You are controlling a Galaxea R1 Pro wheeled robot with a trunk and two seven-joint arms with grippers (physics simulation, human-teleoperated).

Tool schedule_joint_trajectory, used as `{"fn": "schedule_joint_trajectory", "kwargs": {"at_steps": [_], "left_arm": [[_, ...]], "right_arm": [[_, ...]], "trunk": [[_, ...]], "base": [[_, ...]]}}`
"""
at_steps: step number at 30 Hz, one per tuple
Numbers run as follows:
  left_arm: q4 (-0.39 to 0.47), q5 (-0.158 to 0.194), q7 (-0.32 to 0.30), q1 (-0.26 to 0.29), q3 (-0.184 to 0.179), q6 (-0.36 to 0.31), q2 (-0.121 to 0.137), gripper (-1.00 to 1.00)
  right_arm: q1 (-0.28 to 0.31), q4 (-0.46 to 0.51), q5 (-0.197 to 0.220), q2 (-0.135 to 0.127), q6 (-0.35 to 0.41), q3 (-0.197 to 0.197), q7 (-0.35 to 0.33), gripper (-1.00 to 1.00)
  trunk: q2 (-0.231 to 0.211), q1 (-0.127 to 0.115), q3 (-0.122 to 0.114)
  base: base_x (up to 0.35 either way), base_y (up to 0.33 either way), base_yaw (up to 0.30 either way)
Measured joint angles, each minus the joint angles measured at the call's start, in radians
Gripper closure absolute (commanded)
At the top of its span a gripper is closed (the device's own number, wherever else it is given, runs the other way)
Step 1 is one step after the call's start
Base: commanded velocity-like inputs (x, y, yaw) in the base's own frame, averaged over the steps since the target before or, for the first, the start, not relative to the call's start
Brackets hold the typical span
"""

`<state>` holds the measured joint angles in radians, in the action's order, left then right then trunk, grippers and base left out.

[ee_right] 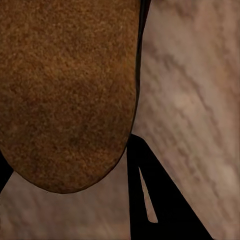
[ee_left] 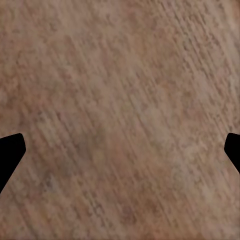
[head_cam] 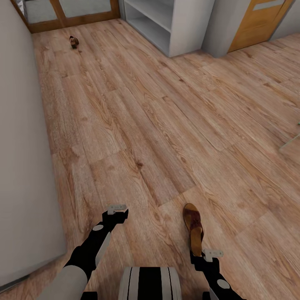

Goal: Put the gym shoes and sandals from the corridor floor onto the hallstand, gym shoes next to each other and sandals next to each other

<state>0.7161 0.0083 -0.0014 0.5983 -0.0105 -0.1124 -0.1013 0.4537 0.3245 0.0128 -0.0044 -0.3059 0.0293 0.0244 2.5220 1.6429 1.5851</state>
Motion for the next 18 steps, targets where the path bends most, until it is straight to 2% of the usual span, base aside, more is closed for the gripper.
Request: {"fn": "schedule_joint_trajectory", "kwargs": {"at_steps": [5,18], "left_arm": [[0.0,0.0,0.0,0.0,0.0,0.0,0.0,-1.0],[0.0,0.0,0.0,0.0,0.0,0.0,0.0,-1.0]], "right_arm": [[0.0,0.0,0.001,0.0,0.0,0.0,0.0,1.0],[0.0,0.0,0.001,0.0,0.0,0.0,0.0,1.0]], "trunk": [[0.0,0.0,0.0],[-0.003,-0.006,-0.05]], "base": [[0.0,0.0,0.0],[0.0,0.0,0.0]]}}
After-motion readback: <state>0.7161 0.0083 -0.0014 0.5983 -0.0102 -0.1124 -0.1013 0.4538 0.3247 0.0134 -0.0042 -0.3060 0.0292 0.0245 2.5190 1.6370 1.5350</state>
